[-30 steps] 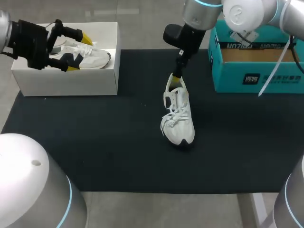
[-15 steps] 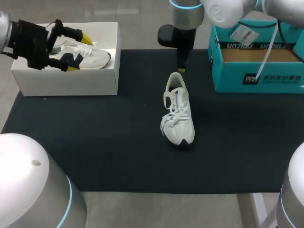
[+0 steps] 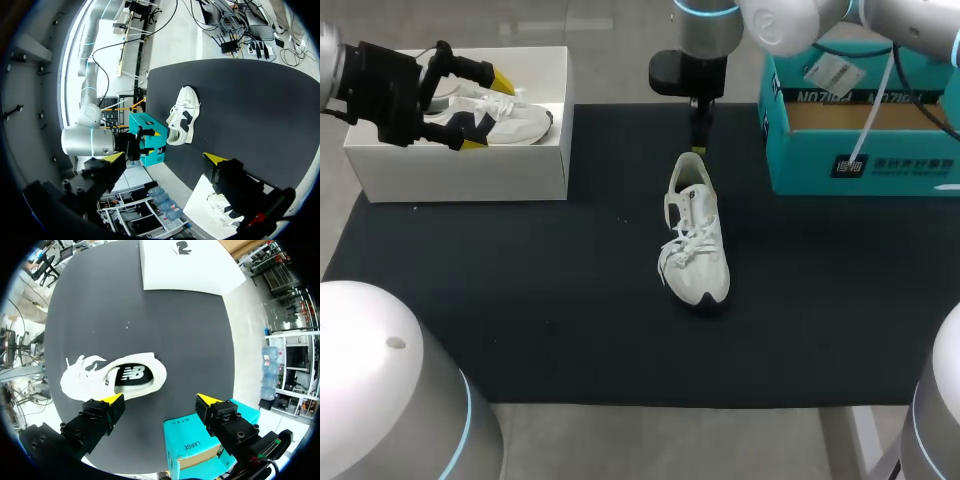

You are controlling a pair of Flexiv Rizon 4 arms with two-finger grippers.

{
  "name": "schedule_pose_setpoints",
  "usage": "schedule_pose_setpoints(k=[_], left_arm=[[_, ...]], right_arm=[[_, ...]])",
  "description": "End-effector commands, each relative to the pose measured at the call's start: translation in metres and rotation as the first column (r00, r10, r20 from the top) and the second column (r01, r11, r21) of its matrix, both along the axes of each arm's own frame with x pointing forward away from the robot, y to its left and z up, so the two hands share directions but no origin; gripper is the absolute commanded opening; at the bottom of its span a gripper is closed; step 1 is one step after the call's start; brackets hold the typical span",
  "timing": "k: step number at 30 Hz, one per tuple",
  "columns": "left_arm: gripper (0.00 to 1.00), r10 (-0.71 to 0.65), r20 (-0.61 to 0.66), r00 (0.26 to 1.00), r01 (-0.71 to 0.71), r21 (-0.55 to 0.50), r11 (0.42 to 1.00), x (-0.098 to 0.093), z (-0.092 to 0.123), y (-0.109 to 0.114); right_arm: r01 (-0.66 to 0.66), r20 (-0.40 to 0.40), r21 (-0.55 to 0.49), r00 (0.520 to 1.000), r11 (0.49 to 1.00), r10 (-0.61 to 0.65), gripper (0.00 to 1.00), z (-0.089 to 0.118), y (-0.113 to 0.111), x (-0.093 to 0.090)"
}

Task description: Take the shoe out of the shoebox, open the shoe tongue, remove and reinsert the insole, then place the shoe into the shoebox

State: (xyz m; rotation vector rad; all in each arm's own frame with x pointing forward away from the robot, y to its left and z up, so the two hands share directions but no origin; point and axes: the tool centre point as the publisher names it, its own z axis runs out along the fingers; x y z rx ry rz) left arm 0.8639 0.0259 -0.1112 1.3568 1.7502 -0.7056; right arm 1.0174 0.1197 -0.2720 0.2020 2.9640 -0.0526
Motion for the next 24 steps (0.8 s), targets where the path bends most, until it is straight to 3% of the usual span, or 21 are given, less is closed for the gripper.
schedule_pose_setpoints(k=[1, 24], left_arm=[[1.00, -0.001, -0.002, 1.000, 0.001, 0.004, 1.000, 0.001, 0.000, 0.000], [1.00, -0.001, -0.002, 1.000, 0.001, 0.004, 1.000, 0.001, 0.000, 0.000]], right_arm=[[-0.016, -0.018, -0.022, 1.000, 1.000, 0.015, 0.98, -0.012, 0.008, 0.014], [-0.090, -0.088, 0.005, 0.992, 0.996, 0.090, 0.90, -0.088, -0.004, 0.036]])
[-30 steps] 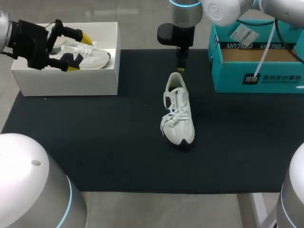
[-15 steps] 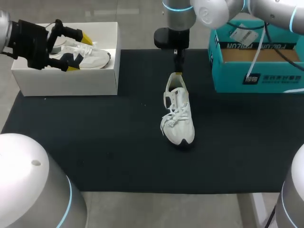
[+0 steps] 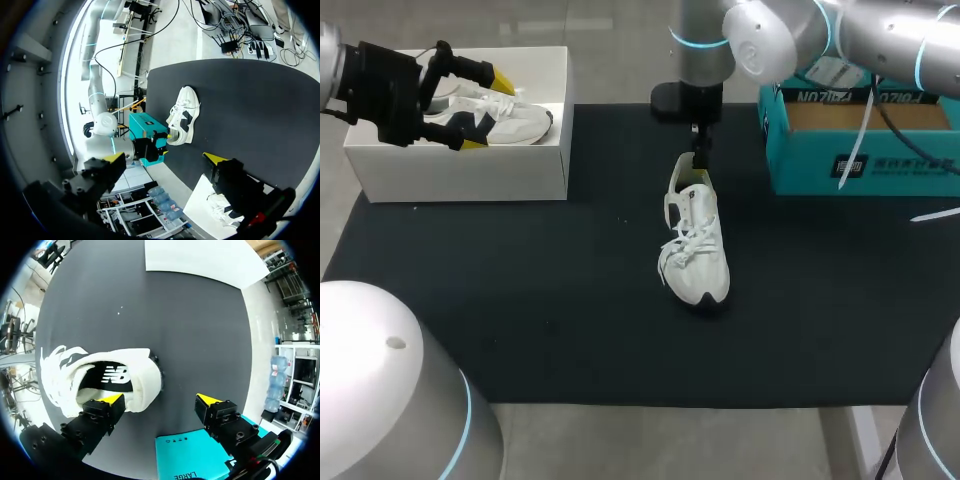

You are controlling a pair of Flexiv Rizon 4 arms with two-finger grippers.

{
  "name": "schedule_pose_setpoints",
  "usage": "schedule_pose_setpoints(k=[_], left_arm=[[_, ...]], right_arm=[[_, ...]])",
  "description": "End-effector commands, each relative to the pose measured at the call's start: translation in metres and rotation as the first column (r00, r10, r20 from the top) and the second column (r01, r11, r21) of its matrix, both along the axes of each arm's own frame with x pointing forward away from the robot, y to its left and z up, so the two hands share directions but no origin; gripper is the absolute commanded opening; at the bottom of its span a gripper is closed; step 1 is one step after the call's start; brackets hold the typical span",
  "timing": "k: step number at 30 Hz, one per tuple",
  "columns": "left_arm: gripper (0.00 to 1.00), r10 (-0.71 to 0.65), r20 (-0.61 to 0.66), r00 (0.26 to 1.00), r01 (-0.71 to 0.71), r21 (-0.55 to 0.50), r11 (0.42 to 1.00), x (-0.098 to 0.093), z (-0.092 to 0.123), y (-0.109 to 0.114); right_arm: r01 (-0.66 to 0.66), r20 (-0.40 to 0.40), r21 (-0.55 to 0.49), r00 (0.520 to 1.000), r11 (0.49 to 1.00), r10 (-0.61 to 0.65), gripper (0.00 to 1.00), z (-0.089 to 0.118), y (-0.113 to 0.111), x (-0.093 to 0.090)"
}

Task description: Take the shoe out of the shoebox, open the shoe tongue, remove and reinsert the insole, then place the shoe into the shoebox

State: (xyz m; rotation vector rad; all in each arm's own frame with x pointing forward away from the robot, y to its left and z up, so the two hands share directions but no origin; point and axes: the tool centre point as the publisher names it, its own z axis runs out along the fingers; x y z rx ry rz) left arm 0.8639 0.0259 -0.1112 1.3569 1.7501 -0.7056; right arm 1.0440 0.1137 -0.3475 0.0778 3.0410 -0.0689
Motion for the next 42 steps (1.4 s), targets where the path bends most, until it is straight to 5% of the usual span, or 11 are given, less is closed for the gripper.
schedule_pose_setpoints(k=[1, 11, 19, 21, 23, 28, 30, 31, 37, 42], left_arm=[[1.00, -0.001, -0.002, 1.000, 0.001, 0.004, 1.000, 0.001, 0.000, 0.000], [1.00, -0.001, -0.002, 1.000, 0.001, 0.004, 1.000, 0.001, 0.000, 0.000], [1.00, -0.001, -0.002, 1.000, 0.001, 0.004, 1.000, 0.001, 0.000, 0.000], [1.00, -0.001, -0.002, 1.000, 0.001, 0.004, 1.000, 0.001, 0.000, 0.000], [1.00, -0.001, -0.002, 1.000, 0.001, 0.004, 1.000, 0.001, 0.000, 0.000], [1.00, -0.001, -0.002, 1.000, 0.001, 0.004, 1.000, 0.001, 0.000, 0.000], [1.00, -0.001, -0.002, 1.000, 0.001, 0.004, 1.000, 0.001, 0.000, 0.000], [1.00, -0.001, -0.002, 1.000, 0.001, 0.004, 1.000, 0.001, 0.000, 0.000], [1.00, -0.001, -0.002, 1.000, 0.001, 0.004, 1.000, 0.001, 0.000, 0.000], [1.00, -0.001, -0.002, 1.000, 0.001, 0.004, 1.000, 0.001, 0.000, 0.000]], right_arm=[[-0.011, -0.019, 0.014, 1.000, 1.000, 0.012, 0.89, -0.015, 0.002, 0.011], [-0.023, -0.065, 0.036, 0.998, 0.999, 0.026, 0.78, -0.033, 0.011, 0.013], [-0.012, -0.086, 0.051, 0.996, 0.999, 0.017, 0.79, -0.038, 0.021, 0.005], [-0.007, -0.092, 0.052, 0.996, 0.999, 0.012, 0.71, -0.040, 0.022, 0.004], [-0.001, -0.098, 0.046, 0.995, 0.999, 0.006, 0.48, -0.043, 0.022, 0.003], [0.017, -0.110, 0.028, 0.994, 0.999, -0.014, 0.29, -0.046, 0.020, 0.001], [0.025, -0.111, 0.027, 0.994, 0.999, -0.022, 0.12, -0.046, 0.018, 0.000], [0.027, -0.111, 0.026, 0.994, 0.999, -0.024, 0.00, -0.044, 0.018, -0.001], [0.036, -0.104, -0.003, 0.994, 0.999, -0.036, 0.00, -0.018, 0.025, -0.009], [0.024, -0.064, -0.017, 0.998, 1.000, -0.025, 0.00, 0.029, 0.029, -0.017]])
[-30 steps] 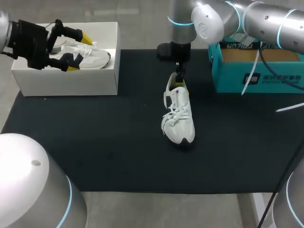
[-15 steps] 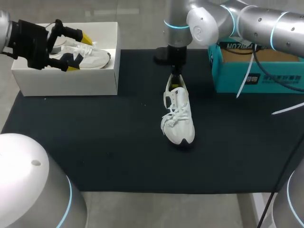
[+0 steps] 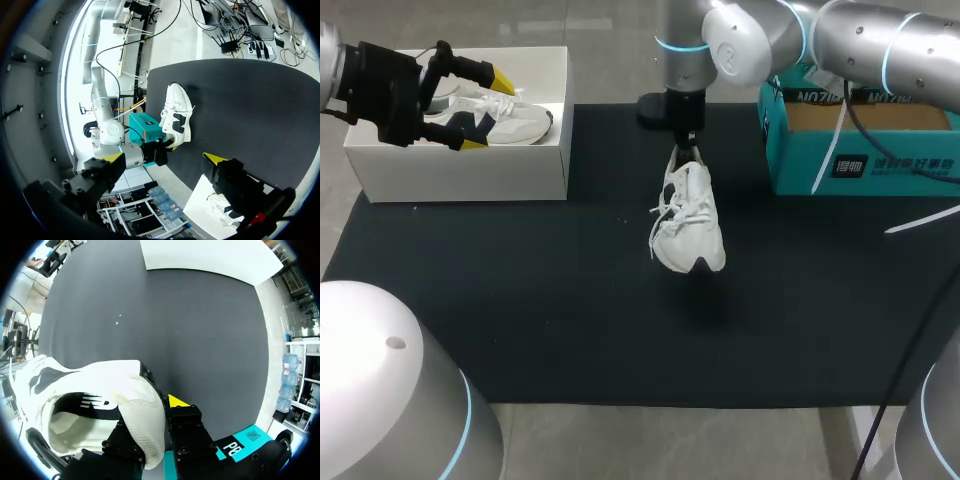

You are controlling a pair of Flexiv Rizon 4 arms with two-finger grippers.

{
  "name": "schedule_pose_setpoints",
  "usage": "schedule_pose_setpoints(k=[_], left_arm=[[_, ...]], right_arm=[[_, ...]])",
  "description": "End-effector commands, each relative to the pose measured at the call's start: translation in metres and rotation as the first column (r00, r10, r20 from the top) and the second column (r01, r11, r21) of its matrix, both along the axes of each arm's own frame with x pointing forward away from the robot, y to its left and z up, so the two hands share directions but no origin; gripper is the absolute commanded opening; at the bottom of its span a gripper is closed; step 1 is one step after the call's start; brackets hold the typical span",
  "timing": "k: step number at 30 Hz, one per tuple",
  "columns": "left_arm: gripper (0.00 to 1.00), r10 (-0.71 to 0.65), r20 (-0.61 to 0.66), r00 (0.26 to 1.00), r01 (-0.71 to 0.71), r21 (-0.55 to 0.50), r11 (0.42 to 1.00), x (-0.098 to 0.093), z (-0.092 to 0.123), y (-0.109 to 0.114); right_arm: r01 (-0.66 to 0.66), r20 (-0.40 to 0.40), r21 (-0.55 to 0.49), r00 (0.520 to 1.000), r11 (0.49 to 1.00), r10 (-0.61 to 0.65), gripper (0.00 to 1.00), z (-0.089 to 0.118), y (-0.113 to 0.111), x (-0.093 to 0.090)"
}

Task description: Take the shoe out of the shoebox, open the shoe tongue, remove and reinsert the insole, then place the shoe into the shoebox

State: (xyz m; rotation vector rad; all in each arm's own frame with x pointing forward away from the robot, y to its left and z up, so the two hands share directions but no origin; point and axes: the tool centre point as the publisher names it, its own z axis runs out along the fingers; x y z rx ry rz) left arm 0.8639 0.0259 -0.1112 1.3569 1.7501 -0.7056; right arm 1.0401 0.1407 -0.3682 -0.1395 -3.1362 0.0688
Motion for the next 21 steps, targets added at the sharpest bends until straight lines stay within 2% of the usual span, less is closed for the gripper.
schedule_pose_setpoints(k=[1, 5, 10, 15, 21], left_arm=[[1.00, -0.001, -0.002, 1.000, 0.001, 0.004, 1.000, 0.001, 0.000, 0.000], [1.00, -0.001, -0.002, 1.000, 0.001, 0.004, 1.000, 0.001, 0.000, 0.000], [1.00, -0.001, -0.002, 1.000, 0.001, 0.004, 1.000, 0.001, 0.000, 0.000], [1.00, -0.001, -0.002, 1.000, 0.001, 0.004, 1.000, 0.001, 0.000, 0.000], [1.00, -0.001, -0.002, 1.000, 0.001, 0.004, 1.000, 0.001, 0.000, 0.000]], right_arm=[[-0.023, 0.038, -0.028, 0.999, 0.999, 0.024, 0.00, 0.061, 0.003, -0.014], [-0.042, 0.070, -0.010, 0.997, 0.999, 0.042, 0.00, 0.108, 0.002, -0.016], [-0.092, 0.071, 0.103, 0.994, 0.990, 0.085, 0.00, 0.158, -0.003, -0.015], [-0.133, 0.060, 0.107, 0.990, 0.985, 0.127, 0.00, 0.206, -0.006, -0.013], [-0.160, 0.054, 0.090, 0.986, 0.983, 0.156, 0.00, 0.235, -0.008, -0.010]])
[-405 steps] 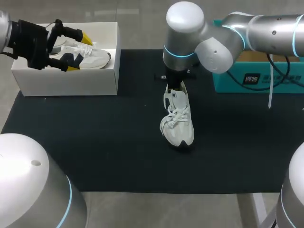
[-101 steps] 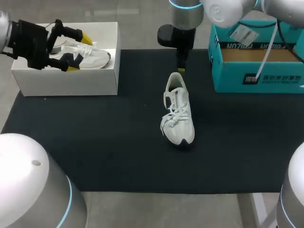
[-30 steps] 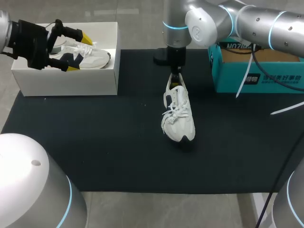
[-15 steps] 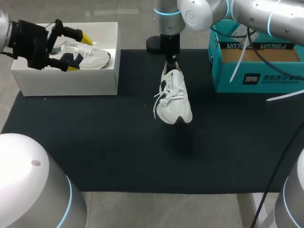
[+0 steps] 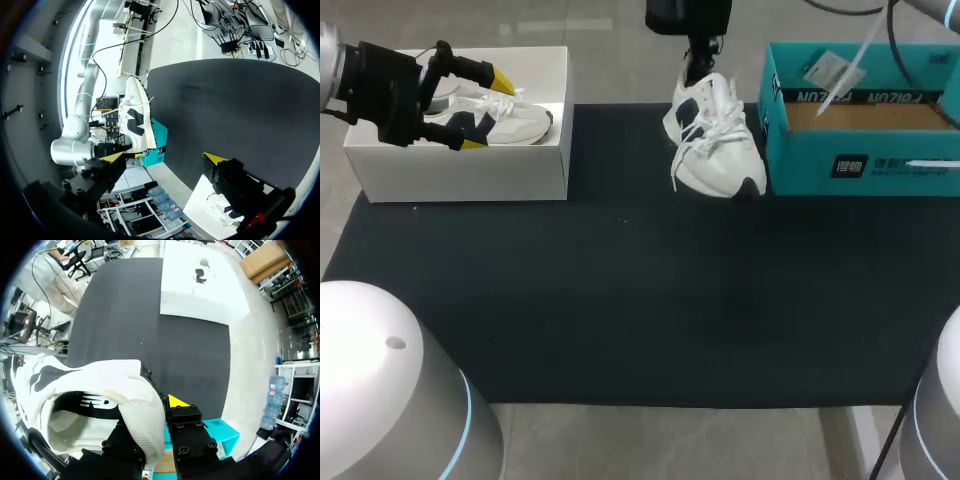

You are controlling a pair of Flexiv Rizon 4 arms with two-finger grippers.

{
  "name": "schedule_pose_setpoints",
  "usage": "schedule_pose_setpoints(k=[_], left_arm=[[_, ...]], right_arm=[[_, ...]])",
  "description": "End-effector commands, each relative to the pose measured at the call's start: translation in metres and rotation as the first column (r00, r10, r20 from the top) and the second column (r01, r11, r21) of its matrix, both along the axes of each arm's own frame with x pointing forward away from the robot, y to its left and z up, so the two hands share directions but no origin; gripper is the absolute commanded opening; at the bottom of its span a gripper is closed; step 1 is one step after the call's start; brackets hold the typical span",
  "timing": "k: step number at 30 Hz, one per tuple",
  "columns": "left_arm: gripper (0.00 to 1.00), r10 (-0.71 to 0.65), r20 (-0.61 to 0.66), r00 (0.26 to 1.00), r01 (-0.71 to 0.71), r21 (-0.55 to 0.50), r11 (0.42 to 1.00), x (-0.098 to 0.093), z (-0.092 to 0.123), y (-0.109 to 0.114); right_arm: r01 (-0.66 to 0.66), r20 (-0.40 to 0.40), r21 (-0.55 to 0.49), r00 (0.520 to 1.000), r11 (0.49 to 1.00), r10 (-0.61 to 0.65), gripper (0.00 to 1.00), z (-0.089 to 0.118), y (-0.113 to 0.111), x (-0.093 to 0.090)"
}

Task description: Take the shoe out of the shoebox, open the shoe tongue, remove and reinsert the insole, then place the shoe into the shoebox

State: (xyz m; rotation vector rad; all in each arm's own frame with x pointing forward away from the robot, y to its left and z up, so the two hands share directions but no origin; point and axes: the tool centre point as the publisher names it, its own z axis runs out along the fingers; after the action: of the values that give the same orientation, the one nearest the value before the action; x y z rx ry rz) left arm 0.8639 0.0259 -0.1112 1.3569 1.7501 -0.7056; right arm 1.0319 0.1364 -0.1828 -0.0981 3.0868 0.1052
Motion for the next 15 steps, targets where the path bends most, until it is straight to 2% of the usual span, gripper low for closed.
schedule_pose_setpoints(k=[1, 5, 15], left_arm=[[1.00, -0.001, -0.002, 1.000, 0.001, 0.004, 1.000, 0.0010, 0.0004, -0.0004], [1.00, -0.001, -0.002, 1.000, 0.001, 0.004, 1.000, 0.0010, 0.0004, -0.0004], [1.00, -0.001, -0.002, 1.000, 0.001, 0.004, 1.000, 0.0010, 0.0004, -0.0004]], right_arm=[[-0.006, -0.006, -0.017, 1.000, 1.000, 0.006, 0.00, 0.0526, -0.0034, -0.0013], [-0.009, 0.014, -0.006, 1.000, 1.000, 0.009, 0.00, 0.0610, -0.0013, -0.0013], [-0.009, 0.014, -0.006, 1.000, 1.000, 0.009, 0.00, 0.0610, -0.0013, -0.0013]])
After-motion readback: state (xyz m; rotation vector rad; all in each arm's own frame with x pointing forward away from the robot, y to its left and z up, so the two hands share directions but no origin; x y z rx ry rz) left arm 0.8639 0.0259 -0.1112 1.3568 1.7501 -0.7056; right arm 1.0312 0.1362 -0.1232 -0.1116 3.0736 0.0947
